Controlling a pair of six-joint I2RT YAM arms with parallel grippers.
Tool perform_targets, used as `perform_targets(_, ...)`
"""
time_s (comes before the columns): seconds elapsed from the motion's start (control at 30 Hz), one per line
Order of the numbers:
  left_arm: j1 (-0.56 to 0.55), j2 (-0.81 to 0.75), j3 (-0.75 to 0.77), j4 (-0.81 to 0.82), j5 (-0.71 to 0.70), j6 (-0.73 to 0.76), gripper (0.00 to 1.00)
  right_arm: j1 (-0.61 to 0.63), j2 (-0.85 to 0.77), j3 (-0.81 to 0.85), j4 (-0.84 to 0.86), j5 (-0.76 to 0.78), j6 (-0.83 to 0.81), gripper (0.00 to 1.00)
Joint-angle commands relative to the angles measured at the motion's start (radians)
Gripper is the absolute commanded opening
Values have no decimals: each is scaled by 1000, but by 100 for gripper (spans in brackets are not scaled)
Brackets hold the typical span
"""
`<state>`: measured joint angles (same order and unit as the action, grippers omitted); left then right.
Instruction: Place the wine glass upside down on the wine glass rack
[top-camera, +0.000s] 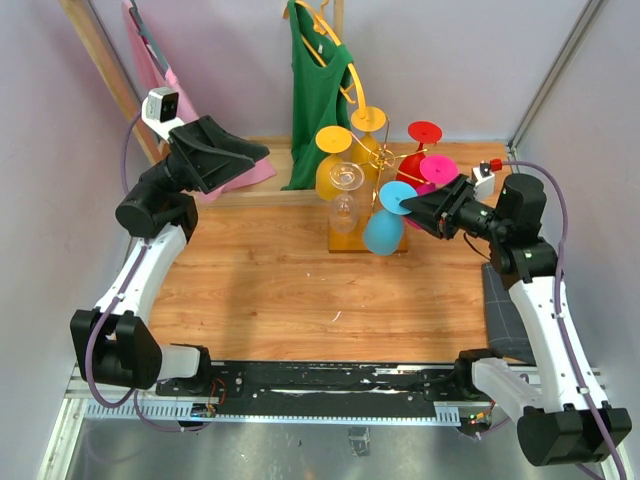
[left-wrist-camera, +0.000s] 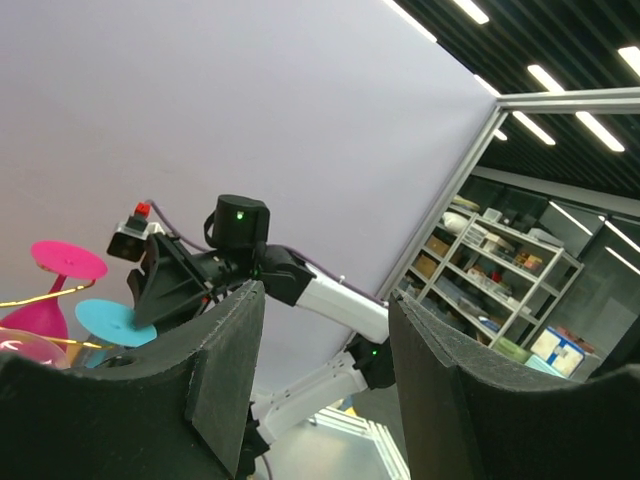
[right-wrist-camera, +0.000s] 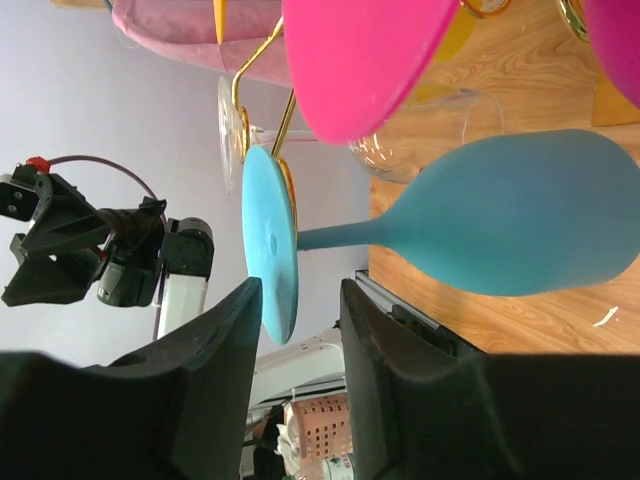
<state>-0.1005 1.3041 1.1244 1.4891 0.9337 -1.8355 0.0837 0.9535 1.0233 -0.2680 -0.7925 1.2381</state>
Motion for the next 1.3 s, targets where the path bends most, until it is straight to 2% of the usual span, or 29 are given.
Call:
perform_targets(0.0, -2, -19, 6, -5, 16, 31, 57, -18, -58, -6, -61, 7, -78, 41)
perform_targets(0.13, -2, -24, 14, -41, 23, 59, 57, -21, -98, 0, -105, 15, -111, 46)
perform_targets(0.3, -2, -39, 32, -178, 47, 170, 57, -22, -137, 90, -234, 62, -200, 50)
perform_targets(0.47, -2, -75, 52, -417, 67, 356, 62, -21, -156, 281, -452, 246, -430, 57)
perform_targets(0.6, -2, -108, 76, -675, 65, 547, 67, -21, -143, 407, -526, 390, -580, 64)
perform_targets(0.73, -2, -126, 127, -946, 29, 769, 71, -21, -96, 505, -545, 464, -681, 73)
perform_targets(0.8, -2, -127, 157, -1061, 12, 855, 76, -20, -73, 531, -531, 484, -714, 79)
perform_targets(0.87, -2, -127, 173, -1132, -1, 905, 83, -20, -49, 549, -518, 503, -737, 86)
perform_targets(1.0, -2, -121, 202, -1241, -25, 983, 88, -21, -6, 571, -476, 523, -767, 100)
perform_targets(1.1, -2, -117, 230, -1336, -47, 1050, 92, -21, 24, 585, -460, 537, -774, 99)
perform_targets(1.13, -2, -116, 237, -1361, -52, 1065, 98, -21, 38, 590, -459, 533, -775, 99)
perform_targets(1.27, -2, -115, 236, -1399, -56, 1083, 99, -21, 68, 596, -466, 520, -765, 99)
